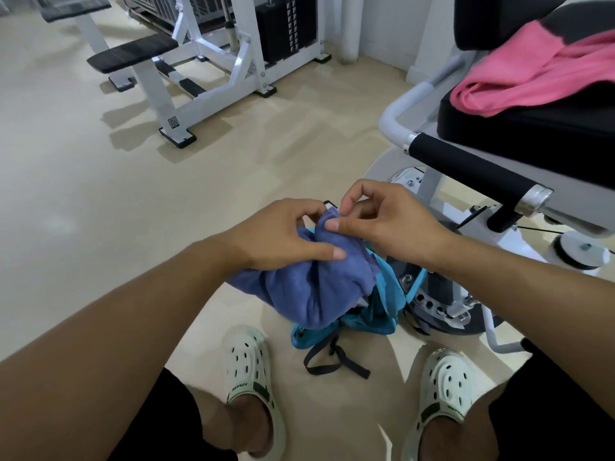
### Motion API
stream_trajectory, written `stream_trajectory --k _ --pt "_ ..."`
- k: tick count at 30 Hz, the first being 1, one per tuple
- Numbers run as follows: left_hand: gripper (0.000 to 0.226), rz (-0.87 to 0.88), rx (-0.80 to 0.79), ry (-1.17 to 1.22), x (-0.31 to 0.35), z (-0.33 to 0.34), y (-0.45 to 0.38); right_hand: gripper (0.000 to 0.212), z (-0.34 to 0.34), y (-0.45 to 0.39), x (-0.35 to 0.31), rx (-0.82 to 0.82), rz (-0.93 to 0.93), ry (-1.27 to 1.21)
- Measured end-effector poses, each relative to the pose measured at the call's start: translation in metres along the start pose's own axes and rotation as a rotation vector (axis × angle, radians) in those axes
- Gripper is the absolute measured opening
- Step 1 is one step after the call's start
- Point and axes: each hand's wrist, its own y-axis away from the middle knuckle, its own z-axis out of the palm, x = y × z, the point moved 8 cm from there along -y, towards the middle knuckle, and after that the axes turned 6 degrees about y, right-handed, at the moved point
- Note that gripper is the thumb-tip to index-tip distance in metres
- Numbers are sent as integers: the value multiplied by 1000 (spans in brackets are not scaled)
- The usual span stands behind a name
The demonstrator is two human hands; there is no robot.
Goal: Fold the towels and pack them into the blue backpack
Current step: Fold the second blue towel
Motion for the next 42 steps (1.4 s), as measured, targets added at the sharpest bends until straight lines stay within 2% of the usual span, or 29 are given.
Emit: stream_trajectory --k 3,6,10,13,15,18,22,25,28,32,34,38,42 --pt "22 66 55 -71 4 -2 -2 18 0 1 -3 -37 -3 -15" --pt "19 68 109 -153 -1 -12 -4 14 -4 -1 -2 -57 16 -56" --pt "21 80 111 -109 -5 -22 -4 16 -13 -7 26 -65 214 -1" --pt "35 91 130 -49 -3 -25 -3 24 -5 1 45 -218 401 36" --pt "39 93 155 -58 -2 -27 -2 28 1 4 49 -284 462 -41" --pt "35 111 192 -85 -2 -32 -2 17 4 3 47 -305 493 -205" --pt "14 55 231 -125 -10 -39 1 9 10 7 44 -409 513 -278" --pt "13 23 248 -173 -15 -43 1 19 15 11 42 -487 530 -353" --pt "13 9 295 -194 -21 -48 1 7 15 7 43 -452 513 -360" --pt "16 -27 291 -205 -26 -48 0 12 10 1 52 -306 521 -314" --pt "17 -30 293 -197 -26 -48 -1 12 12 1 52 -294 530 -320" --pt "20 -55 345 -154 -30 -51 -1 23 25 7 48 -391 632 -581" --pt "23 -95 380 -156 -38 -53 -3 31 39 13 40 -503 683 -713"
